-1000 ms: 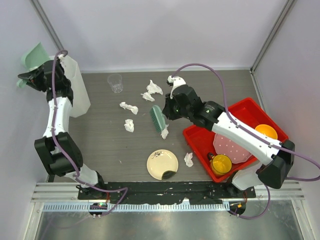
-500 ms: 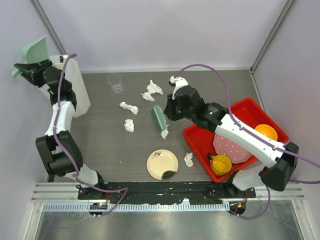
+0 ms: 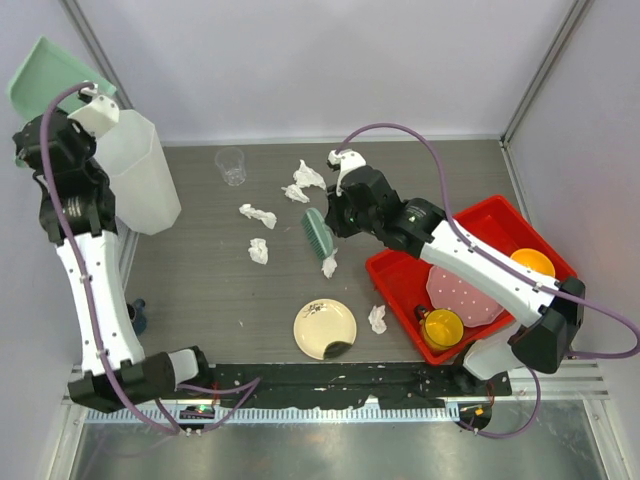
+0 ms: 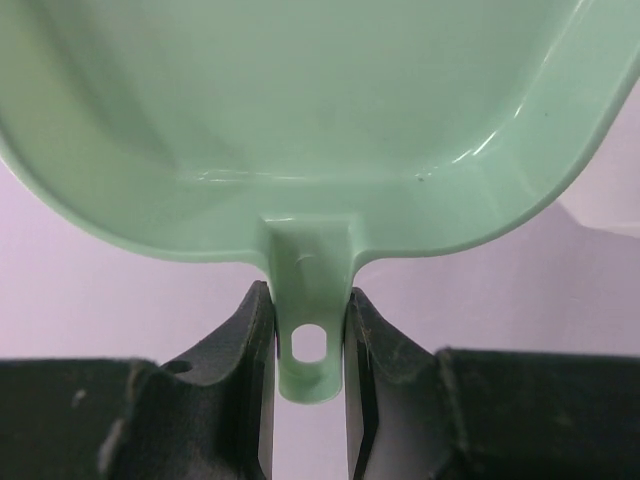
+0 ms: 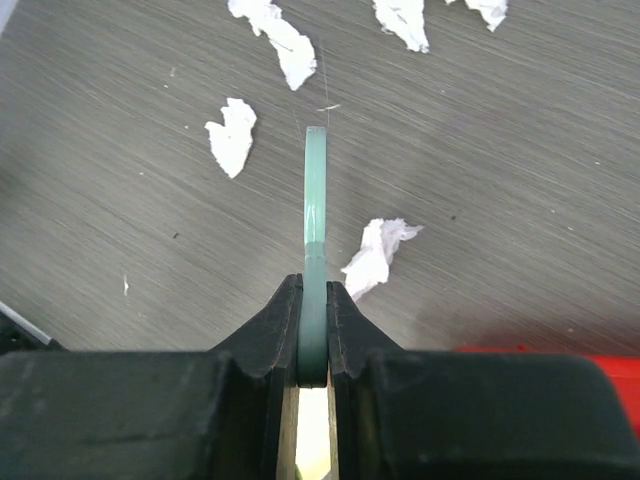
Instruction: Sweep away the paper scraps from the table
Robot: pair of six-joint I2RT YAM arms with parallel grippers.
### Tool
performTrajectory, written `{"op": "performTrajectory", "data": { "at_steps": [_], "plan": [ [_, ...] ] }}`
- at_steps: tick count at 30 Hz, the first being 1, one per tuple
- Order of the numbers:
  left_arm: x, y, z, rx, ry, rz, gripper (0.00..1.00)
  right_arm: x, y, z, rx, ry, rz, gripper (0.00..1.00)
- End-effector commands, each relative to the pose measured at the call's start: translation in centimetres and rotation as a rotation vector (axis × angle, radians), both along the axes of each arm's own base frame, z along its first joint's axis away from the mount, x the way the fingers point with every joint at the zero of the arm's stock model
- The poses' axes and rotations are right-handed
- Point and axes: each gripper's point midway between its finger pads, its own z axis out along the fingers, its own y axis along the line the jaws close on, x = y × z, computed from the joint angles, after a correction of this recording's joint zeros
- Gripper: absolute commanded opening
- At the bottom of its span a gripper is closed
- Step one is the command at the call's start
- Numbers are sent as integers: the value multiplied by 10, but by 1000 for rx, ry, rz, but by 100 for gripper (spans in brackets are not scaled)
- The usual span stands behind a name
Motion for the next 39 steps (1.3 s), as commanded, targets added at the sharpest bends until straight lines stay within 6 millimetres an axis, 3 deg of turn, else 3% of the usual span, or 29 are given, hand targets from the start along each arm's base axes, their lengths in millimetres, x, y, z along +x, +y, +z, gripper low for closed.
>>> {"op": "performTrajectory", "data": {
  "at_steps": [1, 3, 4, 6, 8, 9, 11, 12, 14, 15, 17, 18, 21, 24, 25, 27, 28, 29, 32, 34, 35, 39],
  "plan": [
    [-20, -55, -87, -415, 220, -189, 0, 5, -16, 28, -29, -76, -34, 1],
    [-22, -89, -112, -543, 307, -334, 0, 3, -24, 29, -46, -71, -60, 1],
    [-37, -103, -131, -604, 385, -353, 0, 3, -30, 27, -65, -59, -88, 1],
    [-46, -132, -168, -681, 514, -408, 0, 8, -38, 22, -89, -55, -149, 1],
    [-65, -153, -193, -710, 626, -438, 0, 10, -40, 12, -93, -35, -187, 1],
    [-79, -159, -218, -737, 715, -427, 0, 14, -36, 11, -71, -36, -203, 1],
    [-95, -169, -235, -727, 793, -450, 0, 17, -26, 0, -62, -15, -189, 1],
    [-108, -172, -254, -746, 866, -438, 0, 18, -16, -2, -38, -4, -163, 1],
    [-123, -176, -270, -764, 935, -444, 0, 22, -5, -3, -29, 9, -147, 1],
    [-135, -178, -288, -781, 1014, -433, 0, 27, 0, -14, -52, 25, -144, 1],
    [-145, -175, -307, -780, 1092, -414, 0, 34, 8, -11, -49, 13, -142, 1],
    [-152, -167, -324, -751, 1151, -378, 0, 39, 17, -16, -44, 14, -129, 1],
    [-156, -157, -356, -707, 1243, -336, 0, 46, 47, -7, 17, 3, -42, 1],
    [-154, -150, -377, -687, 1332, -311, 0, 49, 82, -8, 71, 34, 67, 1],
    [-152, -148, -381, -688, 1353, -289, 0, 52, 93, 0, 93, 27, 84, 1],
    [-146, -146, -387, -690, 1377, -272, 0, 57, 106, -21, 55, 69, 93, 1],
    [-144, -145, -394, -699, 1411, -255, 0, 62, 113, -11, 70, 57, 92, 1],
    [-141, -143, -397, -694, 1415, -241, 0, 67, 119, -31, 39, 85, 86, 1],
    [-129, -139, -406, -681, 1434, -226, 0, 78, 120, -34, 2, 81, 49, 1],
    [-121, -139, -406, -680, 1431, -231, 0, 87, 114, -50, -71, 78, 2, 1],
    [-118, -139, -410, -683, 1445, -229, 0, 90, 115, -46, -73, 65, -5, 1],
    [-108, -138, -415, -682, 1452, -234, 0, 88, 122, -59, -99, 85, 6, 1]
  ]
}}
